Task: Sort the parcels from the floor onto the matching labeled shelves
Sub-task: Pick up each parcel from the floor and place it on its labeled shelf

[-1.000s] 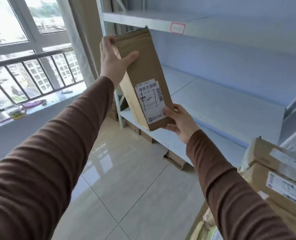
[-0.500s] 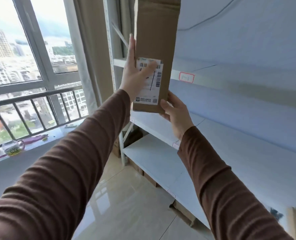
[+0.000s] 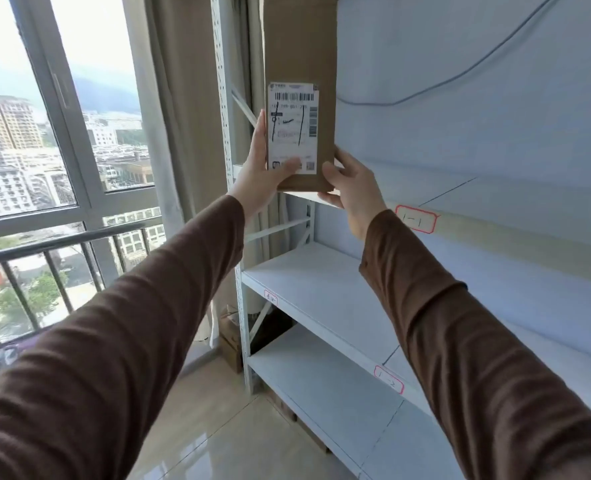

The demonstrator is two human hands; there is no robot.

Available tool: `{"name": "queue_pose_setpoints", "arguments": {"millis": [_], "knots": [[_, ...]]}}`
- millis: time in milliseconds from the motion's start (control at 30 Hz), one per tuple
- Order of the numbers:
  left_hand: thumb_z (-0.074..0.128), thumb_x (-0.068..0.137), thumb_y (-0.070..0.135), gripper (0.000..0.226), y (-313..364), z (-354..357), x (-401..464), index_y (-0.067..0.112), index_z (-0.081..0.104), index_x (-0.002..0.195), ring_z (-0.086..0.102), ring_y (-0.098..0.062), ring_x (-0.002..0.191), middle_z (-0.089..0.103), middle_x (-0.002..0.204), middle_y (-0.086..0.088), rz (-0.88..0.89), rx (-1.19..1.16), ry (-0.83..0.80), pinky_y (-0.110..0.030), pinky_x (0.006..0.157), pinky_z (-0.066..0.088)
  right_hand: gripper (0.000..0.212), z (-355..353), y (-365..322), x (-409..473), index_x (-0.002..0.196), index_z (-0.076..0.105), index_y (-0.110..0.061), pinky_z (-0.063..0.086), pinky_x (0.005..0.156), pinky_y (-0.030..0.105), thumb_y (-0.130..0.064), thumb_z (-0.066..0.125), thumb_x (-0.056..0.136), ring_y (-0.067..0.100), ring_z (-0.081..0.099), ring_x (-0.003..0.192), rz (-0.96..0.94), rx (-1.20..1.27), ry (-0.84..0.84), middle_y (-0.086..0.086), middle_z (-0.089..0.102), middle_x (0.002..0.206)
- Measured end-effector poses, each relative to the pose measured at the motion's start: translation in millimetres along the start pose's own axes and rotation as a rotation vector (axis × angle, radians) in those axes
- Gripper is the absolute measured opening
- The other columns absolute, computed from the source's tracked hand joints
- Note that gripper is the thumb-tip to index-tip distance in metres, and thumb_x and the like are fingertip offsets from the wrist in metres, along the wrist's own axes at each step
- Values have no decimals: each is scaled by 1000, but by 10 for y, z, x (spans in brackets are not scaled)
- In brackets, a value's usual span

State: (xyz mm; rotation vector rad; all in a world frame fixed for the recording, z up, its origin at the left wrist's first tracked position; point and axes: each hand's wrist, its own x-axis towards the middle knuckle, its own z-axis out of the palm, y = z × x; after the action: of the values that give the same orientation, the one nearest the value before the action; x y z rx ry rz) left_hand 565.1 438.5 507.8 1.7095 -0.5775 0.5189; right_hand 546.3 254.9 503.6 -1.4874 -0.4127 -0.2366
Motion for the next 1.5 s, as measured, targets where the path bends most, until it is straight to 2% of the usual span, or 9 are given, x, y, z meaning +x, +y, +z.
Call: {"name": "queue_pose_setpoints", "arguments": {"millis": [200,300,400,533,667,867,1133,1333,1500], "knots": [[71,96,15,69,-239,-287,870,10,29,150,66,-12,116,62,138,-4,-119,-108,10,-25,90,59,45,139,-171,815,148,53,-26,60,85,32,-22,60,104,26,69,112,-61,-226,77,1,69,122],[70,98,25,63,-390,-325,1174,19,34,149,64,0,107,62,138,5,-148,-103,-31,-13,63,54,45,114,-112,1150,148,54,-23,54,65,12,-23,61,103,9,72,98,-84,-301,108,-2,69,118],[71,96,33,65,-635,-303,1430,27,35,149,62,-8,120,62,136,12,-169,-115,-50,-30,75,49,46,67,63,1483,147,55,-19,52,67,11,-19,63,102,4,69,93,-85,-332,144,1,69,125],[73,93,39,70,-1055,-288,1711,36,33,151,61,-12,125,65,134,15,-177,-130,-115,-39,91,48,53,-4,445,1924,146,55,-19,58,99,41,-22,66,95,19,70,110,-111,-400,166,5,68,132],[73,95,27,70,-1509,-342,1921,29,33,152,63,-18,126,65,137,3,-165,-175,-168,-45,112,47,56,47,765,2206,150,49,-21,53,105,43,-18,65,96,19,69,112,-117,-470,149,4,69,132],[71,96,21,67,-2051,-580,2206,27,34,151,63,-20,126,65,138,-1,-190,-108,-238,-44,112,48,73,221,1257,2581,151,47,-26,50,108,44,-36,68,82,19,66,121,-87,-548,175,2,67,135],[68,96,7,62,-2584,-837,2623,19,38,149,65,-20,121,65,132,-2,-151,-36,-320,-39,101,56,68,543,1566,2873,148,43,-30,51,104,44,-25,76,88,23,64,120,-58,-678,312,2,67,134],[74,92,17,62,-2986,-879,2938,28,41,143,64,-26,123,65,134,-4,-123,9,-346,-50,104,53,75,568,1720,3190,147,44,-28,50,106,45,-32,82,82,21,62,123,-18,-749,379,-2,64,138],[74,93,19,60,-3118,-874,3097,30,42,142,69,-21,115,69,130,-2,-142,-26,-403,-47,104,54,77,545,1778,3378,151,43,-24,50,107,44,-33,81,85,24,62,126,30,-840,367,0,63,141]]}}
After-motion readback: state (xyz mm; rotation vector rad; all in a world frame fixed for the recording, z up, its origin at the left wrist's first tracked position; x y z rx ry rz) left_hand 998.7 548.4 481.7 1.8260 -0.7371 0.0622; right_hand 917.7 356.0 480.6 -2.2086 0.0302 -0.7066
